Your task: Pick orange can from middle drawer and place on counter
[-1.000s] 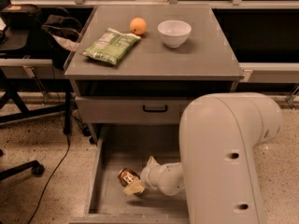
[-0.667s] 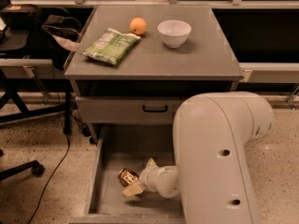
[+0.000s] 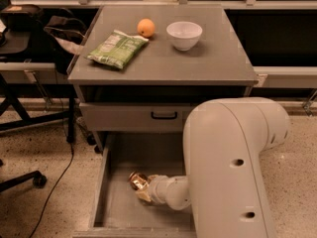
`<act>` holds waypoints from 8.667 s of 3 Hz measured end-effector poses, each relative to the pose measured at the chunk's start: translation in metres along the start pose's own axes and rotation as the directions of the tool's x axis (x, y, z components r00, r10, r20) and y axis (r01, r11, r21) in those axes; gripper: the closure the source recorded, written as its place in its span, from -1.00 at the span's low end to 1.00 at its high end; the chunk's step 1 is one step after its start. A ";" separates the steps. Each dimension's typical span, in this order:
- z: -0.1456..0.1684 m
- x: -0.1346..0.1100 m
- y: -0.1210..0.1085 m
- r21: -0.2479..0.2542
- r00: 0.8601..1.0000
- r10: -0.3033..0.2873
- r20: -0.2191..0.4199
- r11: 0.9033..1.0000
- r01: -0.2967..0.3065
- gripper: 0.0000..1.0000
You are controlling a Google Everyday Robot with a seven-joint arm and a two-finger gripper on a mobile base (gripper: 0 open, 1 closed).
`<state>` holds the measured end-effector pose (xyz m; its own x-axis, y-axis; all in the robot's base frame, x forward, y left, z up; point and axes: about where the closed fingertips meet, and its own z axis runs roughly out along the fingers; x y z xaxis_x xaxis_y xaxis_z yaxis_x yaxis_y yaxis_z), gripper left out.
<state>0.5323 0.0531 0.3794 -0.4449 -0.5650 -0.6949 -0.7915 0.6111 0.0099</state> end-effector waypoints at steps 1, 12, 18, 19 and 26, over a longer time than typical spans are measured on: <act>0.000 0.000 0.000 0.000 1.000 0.000 0.000 1.000 0.000 0.61; -0.234 -0.125 0.004 0.093 0.966 -0.099 0.241 0.993 0.078 1.00; -0.386 -0.245 0.016 0.442 0.924 -0.293 0.244 0.882 0.163 1.00; -0.403 -0.274 0.015 0.466 0.907 -0.337 0.253 0.864 0.191 1.00; -0.451 -0.386 -0.099 0.521 0.916 -0.362 0.175 0.823 0.225 1.00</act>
Offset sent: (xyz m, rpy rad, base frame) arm 0.0000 0.0000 0.0000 0.0000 0.0000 0.0000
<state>0.5936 -0.0395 0.9714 -0.0478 -0.6411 -0.7659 -0.5337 0.6646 -0.5230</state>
